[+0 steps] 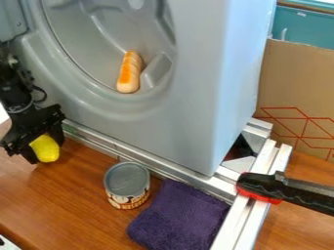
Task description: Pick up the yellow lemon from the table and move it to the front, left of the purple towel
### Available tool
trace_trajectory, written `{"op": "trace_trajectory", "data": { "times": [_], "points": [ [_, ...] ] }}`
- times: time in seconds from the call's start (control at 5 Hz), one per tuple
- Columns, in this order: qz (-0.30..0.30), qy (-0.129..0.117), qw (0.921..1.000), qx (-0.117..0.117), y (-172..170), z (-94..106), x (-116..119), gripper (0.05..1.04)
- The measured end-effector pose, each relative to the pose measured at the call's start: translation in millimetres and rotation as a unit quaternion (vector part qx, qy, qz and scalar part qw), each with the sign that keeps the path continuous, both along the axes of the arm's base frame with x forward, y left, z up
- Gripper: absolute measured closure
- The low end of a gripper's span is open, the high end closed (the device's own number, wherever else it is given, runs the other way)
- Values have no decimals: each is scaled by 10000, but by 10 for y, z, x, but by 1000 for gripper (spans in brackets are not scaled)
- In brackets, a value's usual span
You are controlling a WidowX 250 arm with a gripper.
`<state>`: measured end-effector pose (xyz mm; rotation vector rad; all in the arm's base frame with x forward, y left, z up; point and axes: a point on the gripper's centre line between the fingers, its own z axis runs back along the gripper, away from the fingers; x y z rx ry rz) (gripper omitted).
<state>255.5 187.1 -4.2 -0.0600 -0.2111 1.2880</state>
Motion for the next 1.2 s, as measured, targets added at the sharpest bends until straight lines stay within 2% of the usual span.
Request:
{"op": "trace_trajectory", "data": {
  "times": [0.2, 0.4, 0.6, 0.8, 1.0, 1.2],
  "points": [
    [-1170, 198, 9928, 177, -15, 397, -165, 266],
    [-2291, 654, 9709, 220, -277, 580, -196, 267],
    [-3486, 673, 9344, 274, -655, 627, -191, 266],
    [-3943, 651, 9166, 155, -884, 497, -82, 266],
    [-4376, 878, 8948, -113, -1129, 327, -116, 267],
    [-4758, 1224, 8698, -453, -1345, 184, -441, 266]
  ]
}}
